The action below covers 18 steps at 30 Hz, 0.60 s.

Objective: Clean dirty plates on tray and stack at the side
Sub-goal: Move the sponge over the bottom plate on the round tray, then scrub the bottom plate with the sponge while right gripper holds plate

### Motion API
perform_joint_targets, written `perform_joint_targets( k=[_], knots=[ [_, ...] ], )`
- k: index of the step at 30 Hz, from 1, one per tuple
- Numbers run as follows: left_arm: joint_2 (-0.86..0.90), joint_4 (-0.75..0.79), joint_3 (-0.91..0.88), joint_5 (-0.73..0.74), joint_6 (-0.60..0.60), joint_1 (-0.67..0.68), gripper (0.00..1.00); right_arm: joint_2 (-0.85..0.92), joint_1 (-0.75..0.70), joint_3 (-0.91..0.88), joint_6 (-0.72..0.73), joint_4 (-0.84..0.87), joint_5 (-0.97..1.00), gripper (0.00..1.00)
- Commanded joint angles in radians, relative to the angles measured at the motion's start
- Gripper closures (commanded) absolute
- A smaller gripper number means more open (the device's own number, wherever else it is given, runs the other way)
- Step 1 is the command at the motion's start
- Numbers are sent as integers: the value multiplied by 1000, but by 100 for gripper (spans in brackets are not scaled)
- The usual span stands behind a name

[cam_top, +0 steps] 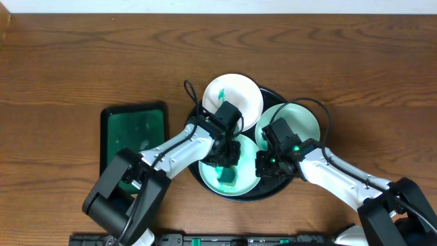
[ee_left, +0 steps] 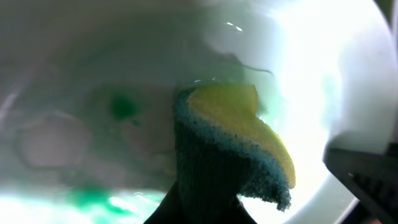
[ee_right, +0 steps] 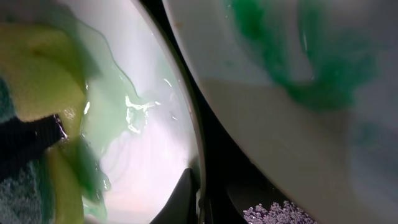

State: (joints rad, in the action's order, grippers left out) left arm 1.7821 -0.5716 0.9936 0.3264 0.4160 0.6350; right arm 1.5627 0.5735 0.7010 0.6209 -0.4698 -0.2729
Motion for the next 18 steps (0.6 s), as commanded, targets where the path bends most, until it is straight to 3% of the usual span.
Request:
perform_joint_targets(
  k=[1,11,18],
  knots=[
    [58,-25,-39,-337,13,-16,93,48,17,-49,4,-20,14,99],
    [58,-3,-37,-652,28,-16,93,48,17,-49,4,-42,14,99],
    [58,-12,-35,-712,34,-16,93,48,17,-49,4,-51,14,99]
  ],
)
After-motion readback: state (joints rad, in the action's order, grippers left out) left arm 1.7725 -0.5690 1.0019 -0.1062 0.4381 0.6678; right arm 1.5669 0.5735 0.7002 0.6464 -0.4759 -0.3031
